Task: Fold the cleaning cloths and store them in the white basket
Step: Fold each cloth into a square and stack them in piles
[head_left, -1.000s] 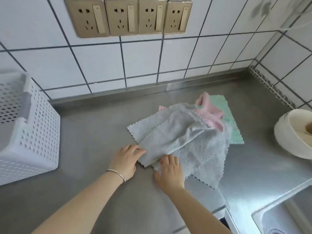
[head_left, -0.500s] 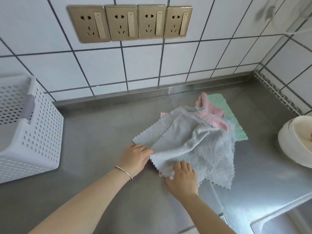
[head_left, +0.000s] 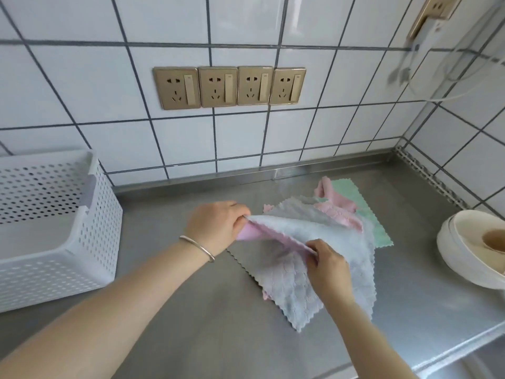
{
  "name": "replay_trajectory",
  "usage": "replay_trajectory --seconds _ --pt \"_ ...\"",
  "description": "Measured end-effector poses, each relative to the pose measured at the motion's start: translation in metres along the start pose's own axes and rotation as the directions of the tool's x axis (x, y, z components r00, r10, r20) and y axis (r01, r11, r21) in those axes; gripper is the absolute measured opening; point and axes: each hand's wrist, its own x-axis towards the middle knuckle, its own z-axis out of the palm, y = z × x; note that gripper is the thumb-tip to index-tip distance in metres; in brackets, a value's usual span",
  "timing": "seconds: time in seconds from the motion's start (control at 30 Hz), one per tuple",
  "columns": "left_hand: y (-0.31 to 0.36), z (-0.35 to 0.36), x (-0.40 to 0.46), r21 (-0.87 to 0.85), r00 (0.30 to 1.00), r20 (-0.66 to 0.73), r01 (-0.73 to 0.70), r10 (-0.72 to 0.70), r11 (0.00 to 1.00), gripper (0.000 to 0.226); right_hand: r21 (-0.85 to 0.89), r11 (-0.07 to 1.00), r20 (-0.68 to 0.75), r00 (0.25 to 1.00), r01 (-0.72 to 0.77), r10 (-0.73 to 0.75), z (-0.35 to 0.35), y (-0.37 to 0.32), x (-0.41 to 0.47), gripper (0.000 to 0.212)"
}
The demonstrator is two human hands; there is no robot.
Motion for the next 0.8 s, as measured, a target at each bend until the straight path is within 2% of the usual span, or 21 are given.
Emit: replay_trajectory --seconds 0.07,0.13,0.23,0.33,0.5,0.6,0.67,0.73,0.8 --pt "-0.02 -0.032 -0.001 0.089 0.997 0.041 0.058 -0.062 0.994 0.044 -0.066 0.992 0.065 0.992 0.11 -0.106 -0.03 -0.007 0.022 0.011" --pt "-0.043 -0.06 -0.004 0.122 0.988 0.109 0.098 -0.111 0.988 0.04 -0.119 0.979 0.12 0.981 0.166 -0.152 -0.055 -0.025 0.048 0.015" --pt "-0.076 -0.099 -0.004 0.143 0.964 0.152 0.198 -0.22 0.97 0.027 -0.131 0.973 0.209 0.965 0.189 -0.159 -0.073 -0.062 0.082 0.037" --pt "-0.104 -0.129 -0.006 0.134 0.932 0.16 0.306 -0.325 0.943 0.021 -0.069 0.975 0.208 0.959 0.209 -0.191 -0.072 -0.104 0.099 0.039" --pt "-0.128 -0.166 -0.029 0.131 0.924 -0.049 0.382 -0.379 0.915 0.014 0.155 0.939 0.111 0.939 0.307 -0.326 -0.068 -0.157 0.084 0.029" --pt "-0.128 -0.179 -0.07 0.097 0.936 -0.183 0.321 -0.301 0.942 0.018 0.186 0.907 0.076 0.914 0.379 -0.398 -0.074 -0.167 0.056 0.032" --pt "-0.125 -0.177 -0.105 0.097 0.957 -0.187 0.242 -0.221 0.966 0.034 0.171 0.897 0.155 0.888 0.407 -0.432 -0.072 -0.162 0.036 0.033" --pt "-0.124 -0.164 -0.139 0.092 0.98 -0.077 0.19 -0.183 0.977 0.037 0.163 0.887 0.329 0.824 0.432 -0.462 -0.062 -0.151 0.023 0.037" --pt "-0.124 -0.143 -0.174 0.085 0.984 0.043 0.169 -0.173 0.982 0.032 0.116 0.889 0.496 0.75 0.442 -0.438 -0.039 -0.131 0.013 0.038"
